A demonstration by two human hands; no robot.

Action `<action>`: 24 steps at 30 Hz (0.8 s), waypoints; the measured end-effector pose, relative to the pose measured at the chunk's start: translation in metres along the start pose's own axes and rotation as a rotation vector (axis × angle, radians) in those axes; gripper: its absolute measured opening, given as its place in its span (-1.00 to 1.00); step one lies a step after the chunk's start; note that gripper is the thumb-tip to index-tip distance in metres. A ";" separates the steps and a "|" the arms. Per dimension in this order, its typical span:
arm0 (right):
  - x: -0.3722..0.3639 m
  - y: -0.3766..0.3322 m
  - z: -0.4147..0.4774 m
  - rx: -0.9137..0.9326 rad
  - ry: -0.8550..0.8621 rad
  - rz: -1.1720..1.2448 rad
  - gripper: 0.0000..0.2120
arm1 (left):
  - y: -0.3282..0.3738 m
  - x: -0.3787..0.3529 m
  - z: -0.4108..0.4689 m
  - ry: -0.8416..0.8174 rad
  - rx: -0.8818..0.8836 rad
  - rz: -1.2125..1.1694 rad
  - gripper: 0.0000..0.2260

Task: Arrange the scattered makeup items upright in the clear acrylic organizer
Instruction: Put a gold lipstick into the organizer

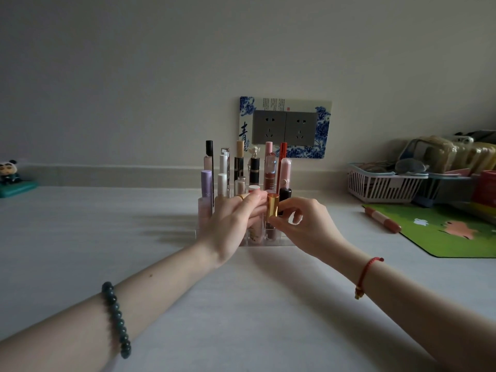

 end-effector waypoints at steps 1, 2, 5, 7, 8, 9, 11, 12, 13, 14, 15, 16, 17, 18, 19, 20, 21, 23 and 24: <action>-0.003 0.011 0.002 -0.033 0.030 -0.014 -0.83 | 0.002 -0.002 -0.002 0.001 -0.002 -0.008 -0.63; -0.006 0.018 0.002 -0.040 0.031 -0.033 -0.86 | 0.003 -0.003 -0.002 0.013 -0.014 -0.002 -0.63; -0.005 0.015 0.003 -0.030 0.033 -0.018 -0.84 | 0.005 -0.002 -0.004 0.028 -0.033 0.000 -0.64; -0.003 0.013 0.002 -0.005 0.046 -0.027 -0.81 | 0.006 -0.002 -0.004 0.047 -0.046 -0.009 -0.65; -0.004 0.015 0.002 -0.006 0.039 -0.032 -0.79 | 0.007 -0.002 -0.004 0.059 -0.051 -0.011 -0.66; -0.003 0.016 0.003 -0.017 0.024 -0.033 -0.76 | 0.007 -0.002 -0.004 0.066 -0.056 -0.012 -0.66; 0.005 0.013 0.005 -0.004 0.023 -0.026 -0.74 | 0.011 -0.003 -0.004 0.066 -0.078 -0.012 -0.66; 0.013 0.012 0.007 -0.001 0.044 -0.002 -0.75 | 0.013 -0.004 -0.003 0.052 -0.090 -0.009 -0.65; 0.022 0.012 0.009 -0.006 0.064 0.026 -0.75 | 0.016 -0.007 -0.002 0.027 -0.096 -0.010 -0.65; 0.033 0.014 0.013 -0.014 0.097 0.052 -0.75 | 0.019 -0.012 0.000 0.008 -0.100 -0.011 -0.64; 0.046 0.015 0.017 -0.037 0.134 0.071 -0.76 | 0.022 -0.017 0.002 -0.008 -0.097 -0.011 -0.64; 0.058 0.020 0.021 -0.051 0.179 0.091 -0.77 | 0.023 -0.024 0.006 -0.020 -0.092 -0.011 -0.63; 0.069 0.026 0.024 -0.073 0.215 0.108 -0.78 | 0.025 -0.031 0.010 -0.034 -0.082 -0.008 -0.62; 0.077 0.034 0.026 -0.086 0.252 0.118 -0.80 | 0.025 -0.039 0.014 -0.047 -0.066 -0.002 -0.61; 0.084 0.044 0.027 -0.106 0.275 0.102 -0.81 | 0.024 -0.049 0.020 -0.059 -0.044 -0.003 -0.60; 0.088 0.056 0.027 -0.126 0.290 0.070 -0.83 | 0.021 -0.059 0.026 -0.068 -0.014 -0.010 -0.59; 0.090 0.070 0.026 -0.155 0.289 0.024 -0.83 | 0.018 -0.069 0.032 -0.078 0.022 -0.023 -0.59; 0.091 0.099 0.021 -0.235 0.281 -0.057 -0.85 | 0.006 -0.090 0.045 -0.094 0.105 -0.063 -0.57; 0.092 0.116 0.018 -0.288 0.288 -0.073 -0.85 | -0.001 -0.100 0.052 -0.100 0.144 -0.081 -0.57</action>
Point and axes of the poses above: each hand's wrist, its own z-axis towards the middle knuckle, its own x-axis out of the back of the hand, y = z × x, the point moved 4 cm from there along z, towards the middle knuckle, and after that the axes turned 4 degrees about -z, right-handed, at the moved point
